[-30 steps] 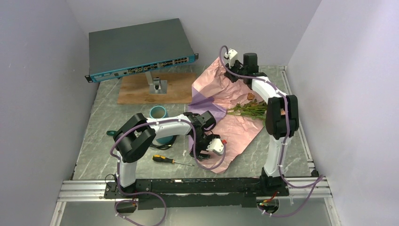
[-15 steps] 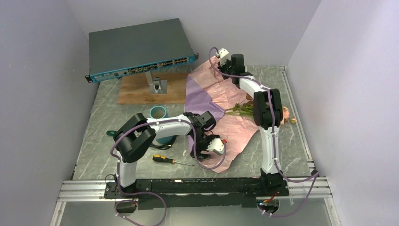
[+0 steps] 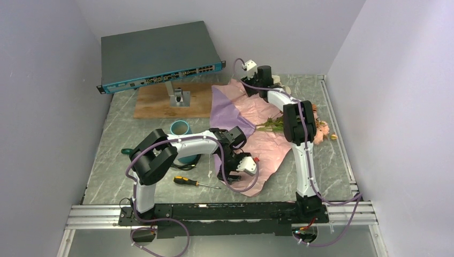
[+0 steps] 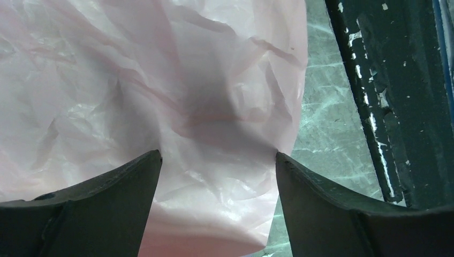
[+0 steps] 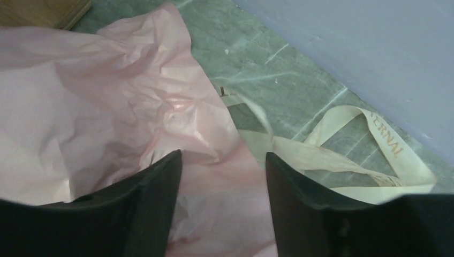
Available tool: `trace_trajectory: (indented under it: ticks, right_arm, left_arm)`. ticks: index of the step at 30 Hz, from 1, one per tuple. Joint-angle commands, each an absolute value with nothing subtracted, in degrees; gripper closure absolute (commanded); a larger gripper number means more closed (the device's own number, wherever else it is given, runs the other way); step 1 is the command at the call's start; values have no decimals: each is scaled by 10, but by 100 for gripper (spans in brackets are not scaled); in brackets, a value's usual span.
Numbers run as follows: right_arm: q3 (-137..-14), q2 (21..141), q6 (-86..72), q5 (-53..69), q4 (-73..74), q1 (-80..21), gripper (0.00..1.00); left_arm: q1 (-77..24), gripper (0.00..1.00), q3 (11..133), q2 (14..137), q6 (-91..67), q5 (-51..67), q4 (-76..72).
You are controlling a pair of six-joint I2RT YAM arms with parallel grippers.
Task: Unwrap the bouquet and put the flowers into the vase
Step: Unfold the wrapping paper at the center of the board, then adjust the wrapping paper at the center of the board.
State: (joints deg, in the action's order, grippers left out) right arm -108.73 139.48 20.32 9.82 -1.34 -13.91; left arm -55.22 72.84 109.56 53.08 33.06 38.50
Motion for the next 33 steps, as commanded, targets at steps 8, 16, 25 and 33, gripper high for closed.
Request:
trace_trajectory:
  ticks: [8, 16, 25, 33]
  right_arm:
    - [-1070, 1204, 163, 176, 115, -109, 22]
    - [-1011, 1120, 180, 256, 276, -81, 27]
    - [-941, 1112, 189, 253, 376, -63, 38]
    - [-952, 1190, 183, 224, 398, -64, 40]
  left_arm:
    - [-543, 13, 843, 1088, 473, 325, 409]
    - [-519, 16, 921, 1104, 408, 305, 384]
    - [-464, 21, 1086, 1205, 459, 262, 433]
    - [-452, 23, 1138, 1276, 549, 260, 424]
